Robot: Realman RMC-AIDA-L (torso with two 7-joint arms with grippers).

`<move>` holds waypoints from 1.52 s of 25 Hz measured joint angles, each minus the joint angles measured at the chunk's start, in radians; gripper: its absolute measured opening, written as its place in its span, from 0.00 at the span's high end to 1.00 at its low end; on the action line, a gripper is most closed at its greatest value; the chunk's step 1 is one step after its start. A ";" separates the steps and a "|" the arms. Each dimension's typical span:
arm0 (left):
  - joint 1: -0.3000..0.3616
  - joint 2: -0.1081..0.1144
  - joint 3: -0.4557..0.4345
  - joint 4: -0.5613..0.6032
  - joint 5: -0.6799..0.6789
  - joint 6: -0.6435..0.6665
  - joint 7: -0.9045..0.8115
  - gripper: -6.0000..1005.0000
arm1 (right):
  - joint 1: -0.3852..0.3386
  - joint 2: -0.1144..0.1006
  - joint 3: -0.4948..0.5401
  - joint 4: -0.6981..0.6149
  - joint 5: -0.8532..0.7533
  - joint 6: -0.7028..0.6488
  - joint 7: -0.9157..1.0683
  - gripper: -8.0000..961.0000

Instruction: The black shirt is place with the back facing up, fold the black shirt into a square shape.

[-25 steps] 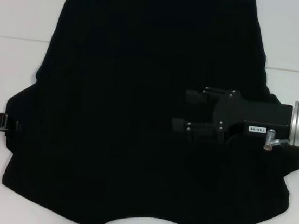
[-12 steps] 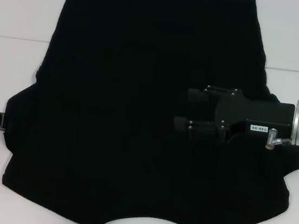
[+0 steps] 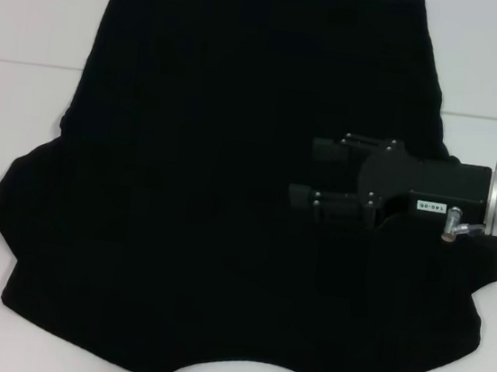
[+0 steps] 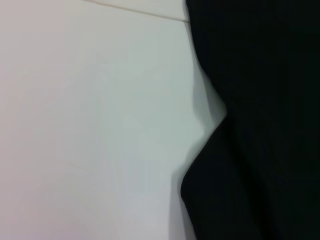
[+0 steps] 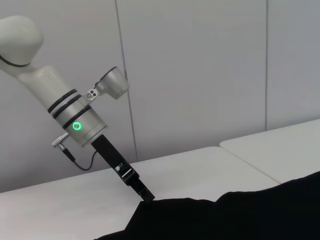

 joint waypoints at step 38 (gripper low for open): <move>0.069 0.008 -0.128 0.064 0.012 -0.001 0.008 1.00 | 0.013 0.010 -0.002 0.006 0.018 0.038 -0.013 0.11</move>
